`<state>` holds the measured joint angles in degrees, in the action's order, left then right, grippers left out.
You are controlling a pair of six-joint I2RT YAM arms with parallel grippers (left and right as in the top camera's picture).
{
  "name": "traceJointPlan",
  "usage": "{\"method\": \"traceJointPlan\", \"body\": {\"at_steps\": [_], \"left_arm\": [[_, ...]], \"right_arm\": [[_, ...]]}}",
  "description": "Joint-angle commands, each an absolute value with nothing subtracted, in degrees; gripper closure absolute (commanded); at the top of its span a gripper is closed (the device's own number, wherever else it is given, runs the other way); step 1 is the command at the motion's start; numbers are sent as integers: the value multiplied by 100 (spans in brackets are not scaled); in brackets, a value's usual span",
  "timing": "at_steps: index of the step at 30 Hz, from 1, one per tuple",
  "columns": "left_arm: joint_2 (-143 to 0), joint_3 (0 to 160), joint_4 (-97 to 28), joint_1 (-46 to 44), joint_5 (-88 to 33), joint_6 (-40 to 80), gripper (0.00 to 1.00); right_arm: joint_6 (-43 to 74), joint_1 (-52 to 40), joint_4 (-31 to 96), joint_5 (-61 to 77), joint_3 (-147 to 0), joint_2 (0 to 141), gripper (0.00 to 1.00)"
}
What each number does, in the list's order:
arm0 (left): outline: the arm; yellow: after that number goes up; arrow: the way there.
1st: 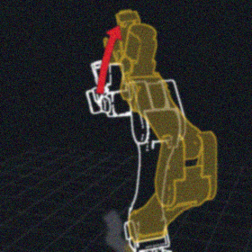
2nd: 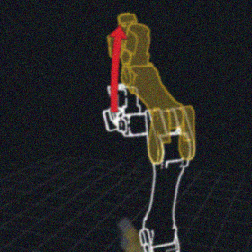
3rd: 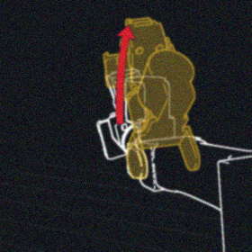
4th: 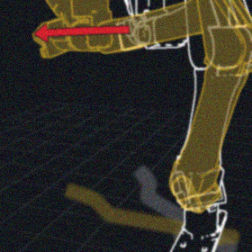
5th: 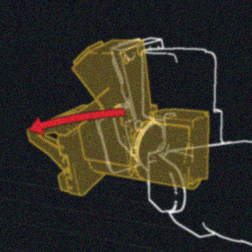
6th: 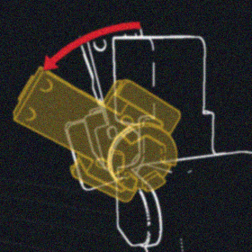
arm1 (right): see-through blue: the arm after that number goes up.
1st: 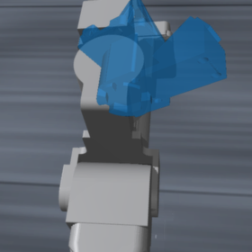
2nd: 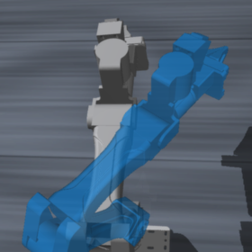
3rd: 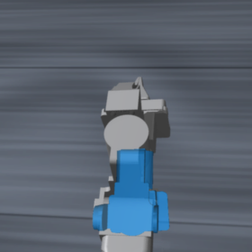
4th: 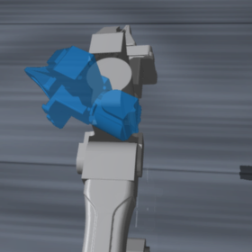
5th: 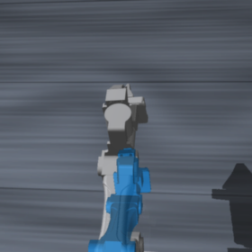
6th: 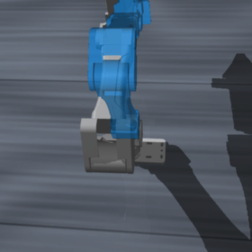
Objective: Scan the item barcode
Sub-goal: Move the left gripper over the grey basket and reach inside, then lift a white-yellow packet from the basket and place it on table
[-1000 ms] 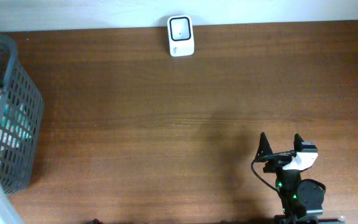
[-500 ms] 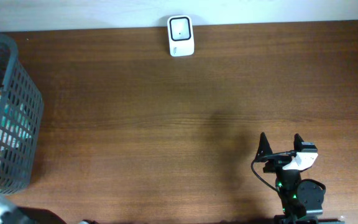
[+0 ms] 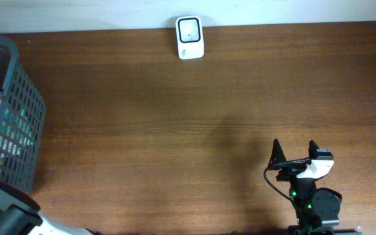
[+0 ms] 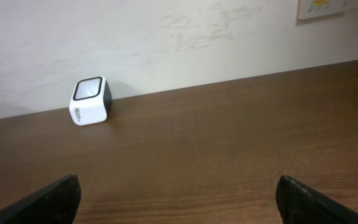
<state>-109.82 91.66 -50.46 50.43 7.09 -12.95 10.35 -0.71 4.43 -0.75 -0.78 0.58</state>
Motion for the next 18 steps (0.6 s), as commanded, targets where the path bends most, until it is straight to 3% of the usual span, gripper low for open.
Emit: {"method": "traceJointPlan", "body": {"at_steps": [1,5,8,9,14,18], "left_arm": [[-11330,9148,-4995,5107,729,-1380,32],[-11399,9183,-4950,5103,687,-1380,60],[-11340,9327,-5063,5100,475,-1369,92],[-11297,9360,-5103,5100,464,-1297,98],[-10781,9397,-5181,5100,294,-1070,100],[-9867,9542,-5076,5085,-596,-823,100]], "right_arm": [[1009,-113,458,-69,-32,27,1],[1009,-113,458,-69,-32,30,1],[1009,-113,456,-69,-32,30,1],[1009,-113,458,-69,-32,30,2],[1009,-113,456,-69,-32,30,1],[1009,-113,456,-69,-32,30,1]]}}
